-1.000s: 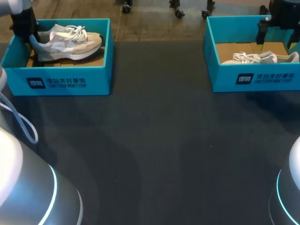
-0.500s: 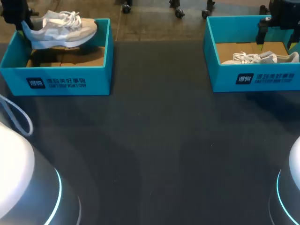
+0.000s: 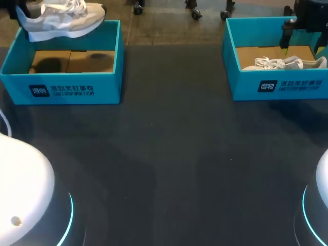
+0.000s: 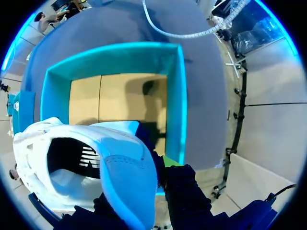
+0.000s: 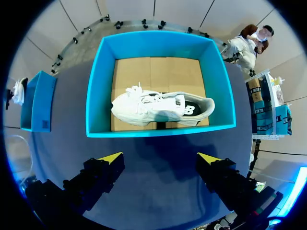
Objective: Take the shoe out of the shoebox, open the shoe tongue, remove and reinsert the insole, then place the shoe into the shoebox
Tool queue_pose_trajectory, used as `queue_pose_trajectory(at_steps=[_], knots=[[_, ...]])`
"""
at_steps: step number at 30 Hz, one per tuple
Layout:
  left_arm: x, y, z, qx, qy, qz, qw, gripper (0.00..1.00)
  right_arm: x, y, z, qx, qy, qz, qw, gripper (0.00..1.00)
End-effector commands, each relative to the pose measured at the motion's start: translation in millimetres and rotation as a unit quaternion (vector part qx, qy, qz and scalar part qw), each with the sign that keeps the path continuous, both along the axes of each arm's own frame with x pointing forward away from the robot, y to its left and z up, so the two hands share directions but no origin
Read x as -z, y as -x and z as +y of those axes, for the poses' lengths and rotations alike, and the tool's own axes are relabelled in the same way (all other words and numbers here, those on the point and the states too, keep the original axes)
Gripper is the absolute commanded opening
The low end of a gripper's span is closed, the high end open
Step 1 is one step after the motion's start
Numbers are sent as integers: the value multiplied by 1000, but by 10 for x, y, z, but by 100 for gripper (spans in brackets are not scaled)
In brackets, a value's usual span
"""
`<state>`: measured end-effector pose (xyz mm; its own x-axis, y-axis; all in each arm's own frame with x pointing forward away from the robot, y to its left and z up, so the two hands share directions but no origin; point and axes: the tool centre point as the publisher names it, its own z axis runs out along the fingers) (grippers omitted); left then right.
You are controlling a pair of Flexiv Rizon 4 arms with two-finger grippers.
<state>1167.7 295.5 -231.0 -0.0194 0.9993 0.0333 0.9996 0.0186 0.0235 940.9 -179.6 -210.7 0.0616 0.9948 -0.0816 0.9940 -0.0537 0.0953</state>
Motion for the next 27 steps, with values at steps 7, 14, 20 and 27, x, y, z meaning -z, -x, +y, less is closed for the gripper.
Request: queue_pose_trajectory(at_steps=[7,14,20,27], knots=[[-427,925,-212,6,-22,-9,1000,0,1,4,0,0,0,-1,1000,100],[-427,925,-212,6,-22,-9,1000,0,1,4,0,0,0,-1,1000,100],[-390,1219,-277,17,-29,-31,999,0,1,4,0,0,0,-1,1000,100],[-285,2073,-519,14,-75,-79,994,0,1,4,0,0,0,-1,1000,100]])
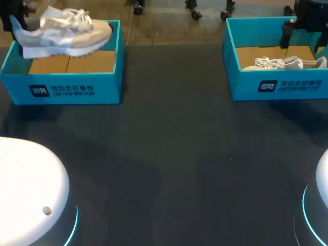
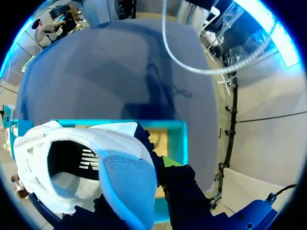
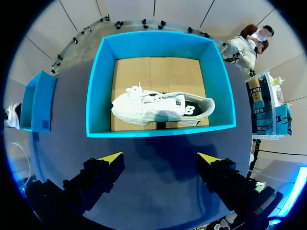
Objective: Take the shoe out of the shoebox, open the shoe tongue, remove and reinsert the insole, then place the shoe into the shoebox
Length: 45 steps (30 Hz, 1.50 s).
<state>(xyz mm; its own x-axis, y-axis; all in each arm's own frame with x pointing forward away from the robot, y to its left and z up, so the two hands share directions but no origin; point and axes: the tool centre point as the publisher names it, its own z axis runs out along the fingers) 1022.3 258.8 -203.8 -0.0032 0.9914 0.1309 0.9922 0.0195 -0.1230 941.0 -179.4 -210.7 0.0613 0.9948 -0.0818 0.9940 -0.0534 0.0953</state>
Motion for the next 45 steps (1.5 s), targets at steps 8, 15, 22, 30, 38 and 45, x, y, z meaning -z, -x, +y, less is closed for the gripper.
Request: queue_pose_trajectory(at_steps=[8,15,22,30,38,45], knots=[[60,1277,-386,34,-4,-178,983,0,1,4,-2,0,0,-1,1000,100],[143,1743,-707,66,-7,-185,981,0,1,4,-2,0,0,-1,1000,100],[266,2151,-1076,95,-9,-206,974,0,1,4,-2,0,0,-1,1000,100],[329,2390,-1298,103,-13,-212,972,0,1,4,-2,0,0,-1,1000,100],[329,2390,-1298,103,-13,-212,972,0,1,4,-2,0,0,-1,1000,100],[532,2532,-1493,116,-11,-180,977,0,1,4,-2,0,0,-1,1000,100]])
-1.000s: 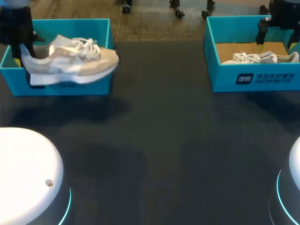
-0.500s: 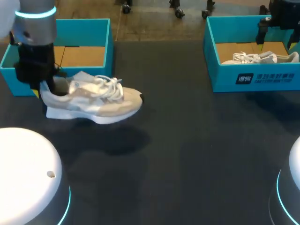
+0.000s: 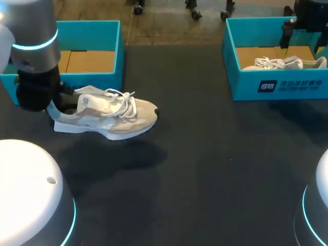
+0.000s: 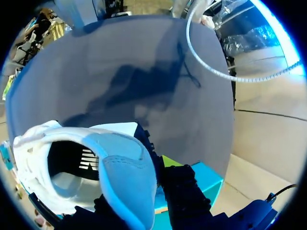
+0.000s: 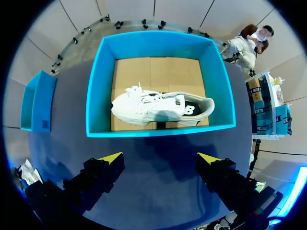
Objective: Take the shoe out of the shoebox, open the shoe tongue, remove and reinsert the insole, then place the shoe into the shoebox
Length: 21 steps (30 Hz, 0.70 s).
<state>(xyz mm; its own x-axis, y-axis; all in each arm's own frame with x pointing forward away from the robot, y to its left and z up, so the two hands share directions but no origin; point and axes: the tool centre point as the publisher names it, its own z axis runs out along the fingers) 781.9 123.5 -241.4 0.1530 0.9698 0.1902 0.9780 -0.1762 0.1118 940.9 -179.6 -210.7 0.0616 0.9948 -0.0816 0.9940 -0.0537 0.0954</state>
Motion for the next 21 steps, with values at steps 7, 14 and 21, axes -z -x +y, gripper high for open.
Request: queue_pose_trajectory(at_steps=[7,14,21], knots=[[348,499,-592,51,21,-21,998,0,1,4,0,0,0,0,1000,100],[489,786,-987,54,4,1,999,0,1,4,0,0,0,0,1000,100],[664,917,-1257,44,-5,21,999,0,1,4,0,0,0,0,1000,100]])
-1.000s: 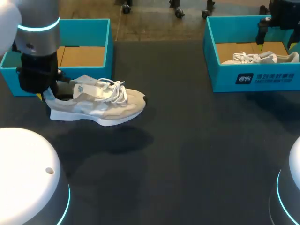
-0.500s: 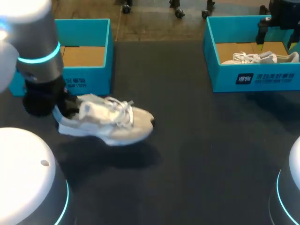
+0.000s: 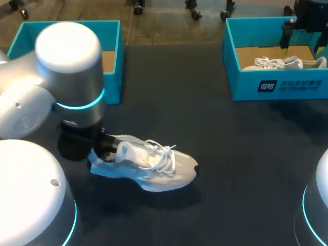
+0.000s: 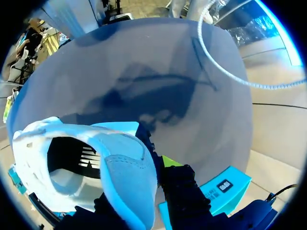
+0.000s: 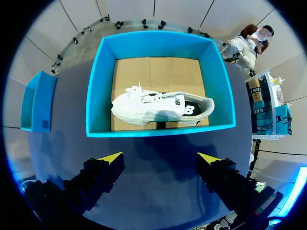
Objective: Take the shoe out of the shoebox, open the shoe tongue, remove and reinsert the insole, then place the shoe into the shoebox
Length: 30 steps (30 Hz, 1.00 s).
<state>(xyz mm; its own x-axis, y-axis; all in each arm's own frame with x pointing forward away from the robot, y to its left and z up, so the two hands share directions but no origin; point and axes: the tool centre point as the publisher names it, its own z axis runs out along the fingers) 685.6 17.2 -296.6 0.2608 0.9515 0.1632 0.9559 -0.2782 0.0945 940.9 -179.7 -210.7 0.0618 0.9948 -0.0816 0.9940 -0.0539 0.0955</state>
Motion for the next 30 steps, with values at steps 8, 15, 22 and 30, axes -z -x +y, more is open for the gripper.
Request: queue_pose_trajectory(at_steps=[8,15,22,30], knots=[[340,-36,-409,-29,-20,18,999,0,1,3,1,0,0,0,1000,100],[526,-72,-579,-53,-32,42,997,0,1,3,1,0,0,0,1000,100],[633,-31,-746,-50,-32,45,997,0,1,3,1,0,0,0,1000,100],[739,11,-870,-56,-44,47,996,0,1,3,1,0,0,0,1000,100]])
